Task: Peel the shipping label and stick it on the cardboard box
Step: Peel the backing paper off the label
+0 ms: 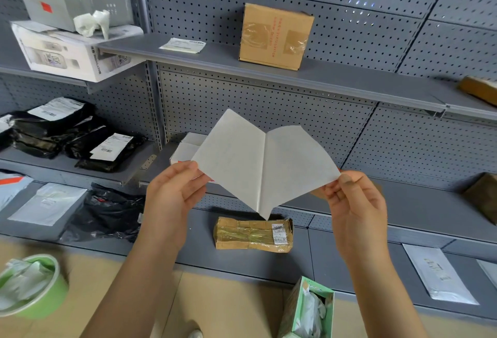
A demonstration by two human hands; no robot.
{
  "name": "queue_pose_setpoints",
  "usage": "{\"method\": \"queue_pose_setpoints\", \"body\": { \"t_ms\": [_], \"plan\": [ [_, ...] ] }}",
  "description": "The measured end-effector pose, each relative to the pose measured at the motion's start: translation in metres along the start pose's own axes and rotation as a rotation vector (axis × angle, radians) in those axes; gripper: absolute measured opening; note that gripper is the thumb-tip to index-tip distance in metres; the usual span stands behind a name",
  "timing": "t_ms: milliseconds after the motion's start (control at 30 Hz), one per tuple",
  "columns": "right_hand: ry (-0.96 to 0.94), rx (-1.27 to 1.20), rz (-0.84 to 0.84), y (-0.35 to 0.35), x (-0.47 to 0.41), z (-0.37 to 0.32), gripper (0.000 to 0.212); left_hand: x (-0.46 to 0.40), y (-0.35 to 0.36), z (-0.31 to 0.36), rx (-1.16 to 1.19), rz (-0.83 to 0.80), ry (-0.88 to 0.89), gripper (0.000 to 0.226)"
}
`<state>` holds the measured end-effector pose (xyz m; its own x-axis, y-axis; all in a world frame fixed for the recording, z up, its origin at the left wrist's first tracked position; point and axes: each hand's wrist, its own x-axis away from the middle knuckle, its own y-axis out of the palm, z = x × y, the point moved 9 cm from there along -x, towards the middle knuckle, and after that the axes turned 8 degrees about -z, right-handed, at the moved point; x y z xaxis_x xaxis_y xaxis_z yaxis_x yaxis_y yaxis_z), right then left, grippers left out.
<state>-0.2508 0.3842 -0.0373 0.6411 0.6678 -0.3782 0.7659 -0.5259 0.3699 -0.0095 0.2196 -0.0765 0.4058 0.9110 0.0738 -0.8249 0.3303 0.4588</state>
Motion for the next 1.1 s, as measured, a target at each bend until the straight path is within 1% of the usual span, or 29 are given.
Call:
{"method": "queue_pose_setpoints", "body": {
  "t_ms": [100, 233, 500, 567, 667, 767, 867, 1100],
  "plan": [
    [-0.008, -0.005, 0.007, -0.002, 0.000, -0.003, 0.027, -0.001, -0.004, 0.000, 0.010, 0.009, -0.003, 0.008],
    [-0.011, -0.021, 0.039, -0.007, 0.001, -0.004, 0.033, -0.001, -0.008, 0.003, 0.009, 0.020, 0.004, 0.004],
    [-0.025, -0.027, 0.032, -0.010, 0.001, -0.005, 0.030, 0.001, -0.018, 0.010, 0.005, 0.029, 0.024, 0.005],
    [-0.027, -0.034, 0.035, -0.011, 0.000, -0.005, 0.034, 0.001, -0.020, 0.011, 0.005, 0.038, 0.025, 0.005],
    [-0.026, -0.035, 0.053, -0.012, 0.000, -0.007, 0.046, 0.000, -0.023, 0.014, 0.008, 0.055, 0.041, 0.009],
    [-0.025, -0.041, 0.065, -0.014, 0.000, -0.007, 0.050, 0.000, -0.026, 0.016, 0.013, 0.068, 0.047, 0.011],
    [-0.027, -0.044, 0.077, -0.019, 0.001, -0.007, 0.050, -0.001, -0.028, 0.016, 0.023, 0.074, 0.042, 0.011],
    [-0.045, -0.041, 0.114, -0.033, 0.001, -0.009, 0.041, -0.005, -0.029, 0.012, 0.013, 0.067, 0.040, 0.007]
  ]
}}
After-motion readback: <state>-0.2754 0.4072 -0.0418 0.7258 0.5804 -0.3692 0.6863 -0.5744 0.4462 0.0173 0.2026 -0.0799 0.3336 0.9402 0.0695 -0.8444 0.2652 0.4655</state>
